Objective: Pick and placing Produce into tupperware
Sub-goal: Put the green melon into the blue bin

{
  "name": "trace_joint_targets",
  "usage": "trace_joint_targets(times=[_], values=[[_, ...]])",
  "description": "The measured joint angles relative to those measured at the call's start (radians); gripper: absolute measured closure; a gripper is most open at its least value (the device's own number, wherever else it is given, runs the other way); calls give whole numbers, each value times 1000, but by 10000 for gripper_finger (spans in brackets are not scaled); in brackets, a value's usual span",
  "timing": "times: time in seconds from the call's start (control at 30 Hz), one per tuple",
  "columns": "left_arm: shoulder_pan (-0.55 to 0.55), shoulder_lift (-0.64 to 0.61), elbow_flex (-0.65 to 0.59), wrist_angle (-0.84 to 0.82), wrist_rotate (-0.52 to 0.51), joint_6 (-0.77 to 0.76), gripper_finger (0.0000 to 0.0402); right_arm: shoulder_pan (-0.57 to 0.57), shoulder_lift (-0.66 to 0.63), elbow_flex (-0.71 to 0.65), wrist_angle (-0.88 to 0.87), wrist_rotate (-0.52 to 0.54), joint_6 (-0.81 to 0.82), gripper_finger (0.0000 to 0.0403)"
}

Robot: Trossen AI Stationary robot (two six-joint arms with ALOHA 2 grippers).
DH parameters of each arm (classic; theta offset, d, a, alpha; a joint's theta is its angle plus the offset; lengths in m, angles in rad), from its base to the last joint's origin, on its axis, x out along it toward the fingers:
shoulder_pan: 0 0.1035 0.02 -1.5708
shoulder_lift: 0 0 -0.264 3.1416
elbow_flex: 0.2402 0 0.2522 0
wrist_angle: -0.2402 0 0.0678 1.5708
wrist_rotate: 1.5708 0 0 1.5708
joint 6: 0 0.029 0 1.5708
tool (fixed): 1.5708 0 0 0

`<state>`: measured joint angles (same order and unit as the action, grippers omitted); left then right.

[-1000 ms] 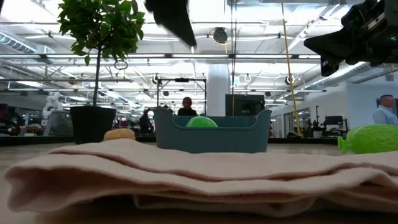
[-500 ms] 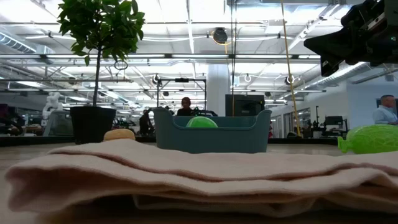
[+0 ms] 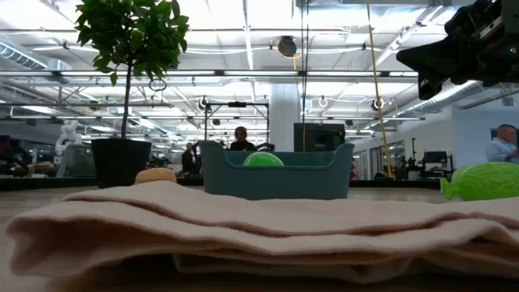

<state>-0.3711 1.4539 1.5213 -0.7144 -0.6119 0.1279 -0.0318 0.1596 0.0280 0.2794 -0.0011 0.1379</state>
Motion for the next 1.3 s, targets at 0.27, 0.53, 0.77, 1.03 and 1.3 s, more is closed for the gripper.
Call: trace_joint_targets(times=[0.27,0.53,0.77,1.03,1.3], values=[[98,-140,-117,223,201,162,401,0,10,0,-2,0,0,403],[140,-377,-373,362,206,78,401,0,14,0,-3,0,0,403],[134,-576,-698,654,202,-54,401,0,14,0,2,0,-1,403],[69,-709,-1022,892,101,-104,401,0,14,0,8,-1,7,403],[8,-786,-1223,1082,48,-68,401,1,14,0,18,-27,3,403]])
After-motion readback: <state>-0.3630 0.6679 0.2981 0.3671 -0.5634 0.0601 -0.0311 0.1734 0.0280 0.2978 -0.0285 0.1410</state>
